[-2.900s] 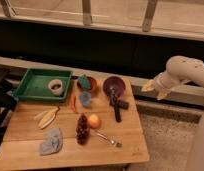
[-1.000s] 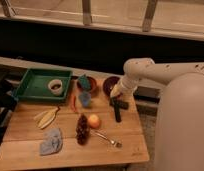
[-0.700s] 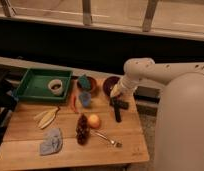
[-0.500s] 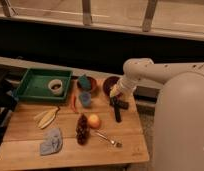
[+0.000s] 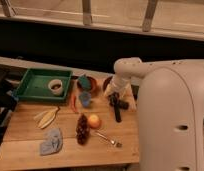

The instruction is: Place brush in tray

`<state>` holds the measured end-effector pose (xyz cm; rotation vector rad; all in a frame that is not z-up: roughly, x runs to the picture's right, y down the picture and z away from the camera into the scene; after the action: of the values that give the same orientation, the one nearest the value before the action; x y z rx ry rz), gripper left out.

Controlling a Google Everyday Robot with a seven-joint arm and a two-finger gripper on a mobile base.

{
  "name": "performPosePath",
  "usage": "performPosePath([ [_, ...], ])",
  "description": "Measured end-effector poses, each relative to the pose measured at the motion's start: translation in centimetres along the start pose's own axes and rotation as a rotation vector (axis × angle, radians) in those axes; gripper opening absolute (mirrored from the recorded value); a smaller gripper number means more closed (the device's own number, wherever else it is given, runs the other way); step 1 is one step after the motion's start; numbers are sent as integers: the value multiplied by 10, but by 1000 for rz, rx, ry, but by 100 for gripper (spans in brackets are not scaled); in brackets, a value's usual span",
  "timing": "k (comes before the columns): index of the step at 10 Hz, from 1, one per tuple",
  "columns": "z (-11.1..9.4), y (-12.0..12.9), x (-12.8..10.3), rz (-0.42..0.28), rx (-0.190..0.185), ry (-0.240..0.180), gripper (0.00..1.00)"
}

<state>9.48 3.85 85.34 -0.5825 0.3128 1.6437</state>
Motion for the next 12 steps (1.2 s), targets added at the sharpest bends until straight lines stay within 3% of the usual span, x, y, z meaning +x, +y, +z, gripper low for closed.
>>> performPosePath([
  [3, 26, -7, 4, -9, 28, 54, 63],
  [6, 41, -15, 3, 5, 6, 80, 61],
  [7, 44, -17, 3, 13, -6, 81, 55],
  [12, 59, -18, 1, 33, -14, 83, 5],
])
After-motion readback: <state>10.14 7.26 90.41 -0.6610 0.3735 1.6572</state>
